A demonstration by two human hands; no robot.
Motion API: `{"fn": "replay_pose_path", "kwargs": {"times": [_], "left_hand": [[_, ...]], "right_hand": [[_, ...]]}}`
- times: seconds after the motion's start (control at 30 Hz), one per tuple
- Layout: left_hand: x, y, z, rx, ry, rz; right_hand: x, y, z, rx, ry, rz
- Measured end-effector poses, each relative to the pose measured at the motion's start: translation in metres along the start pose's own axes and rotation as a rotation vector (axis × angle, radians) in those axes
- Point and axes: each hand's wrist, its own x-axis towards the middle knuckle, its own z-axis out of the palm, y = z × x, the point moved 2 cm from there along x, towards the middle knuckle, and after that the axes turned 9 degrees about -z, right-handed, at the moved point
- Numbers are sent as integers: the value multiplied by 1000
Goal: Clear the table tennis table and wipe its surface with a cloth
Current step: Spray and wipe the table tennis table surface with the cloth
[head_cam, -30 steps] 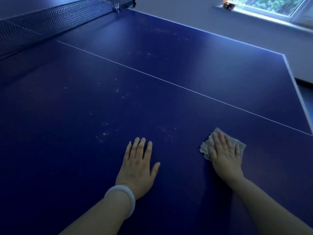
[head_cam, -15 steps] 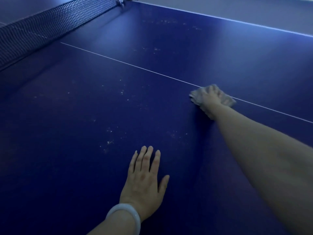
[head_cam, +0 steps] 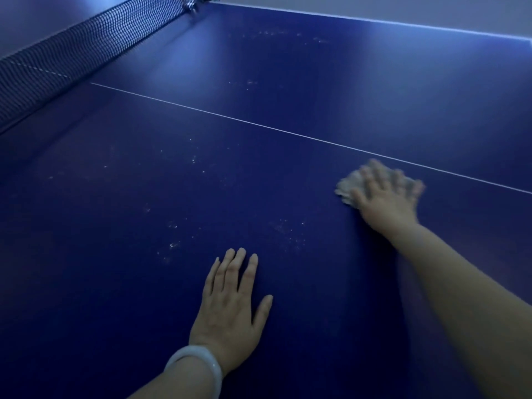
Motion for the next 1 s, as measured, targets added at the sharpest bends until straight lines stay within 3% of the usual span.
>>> {"fn": "replay_pose_path", "kwargs": {"times": [0.1,0.17,0.33,0.4,0.47,0.6,0.7,0.77,0.9,1.0], "left_hand": [[0,0,1,-8,39,0],[0,1,0,-2,56,2],[0,2,-1,-20,77,-13],[0,2,-1,-14,72,-5],[0,1,-1,-17,73,1],[1,1,0,-19,52,9],[2,-1,4,-5,29,17],[2,-2,6,5,23,19],[2,-2,3,16,26,49],[0,-3,0,4,11,62]], "right_hand": [[-32,21,8,78,14,291],[-41,-17,16,78,54,296],[-59,-144,32,21,-22,-416],[-54,-132,27,-25,-53,-497],[-47,-85,22,-52,-19,-342],[-74,28,9,103,25,232],[-114,23,13,113,53,469],[-126,-28,22,77,80,427],[-134,-142,43,-3,80,38],[-136,-160,46,-6,84,43]]}}
